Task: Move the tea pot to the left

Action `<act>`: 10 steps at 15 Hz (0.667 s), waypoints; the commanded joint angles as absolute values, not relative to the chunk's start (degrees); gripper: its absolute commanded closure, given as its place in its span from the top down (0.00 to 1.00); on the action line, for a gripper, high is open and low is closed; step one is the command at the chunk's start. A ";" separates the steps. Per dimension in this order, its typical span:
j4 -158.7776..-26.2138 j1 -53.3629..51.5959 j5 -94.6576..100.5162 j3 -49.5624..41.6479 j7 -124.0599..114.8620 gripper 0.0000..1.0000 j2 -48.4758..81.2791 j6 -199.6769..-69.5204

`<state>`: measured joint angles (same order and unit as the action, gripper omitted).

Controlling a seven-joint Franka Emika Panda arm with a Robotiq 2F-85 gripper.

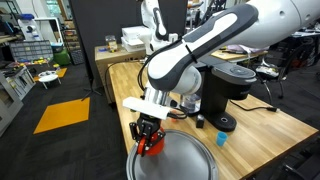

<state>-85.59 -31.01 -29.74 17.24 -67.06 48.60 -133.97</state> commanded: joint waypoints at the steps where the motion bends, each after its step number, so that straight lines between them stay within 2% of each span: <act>1: -87.44 -29.90 -31.89 19.05 -68.28 0.04 48.00 -137.49; 8: -86.92 -30.68 -28.79 18.20 -68.86 0.04 48.93 -135.93; 9: -86.99 -30.69 -28.68 18.19 -68.85 0.16 48.97 -135.92; 10: -86.99 -30.69 -28.68 18.19 -68.86 0.16 49.00 -135.92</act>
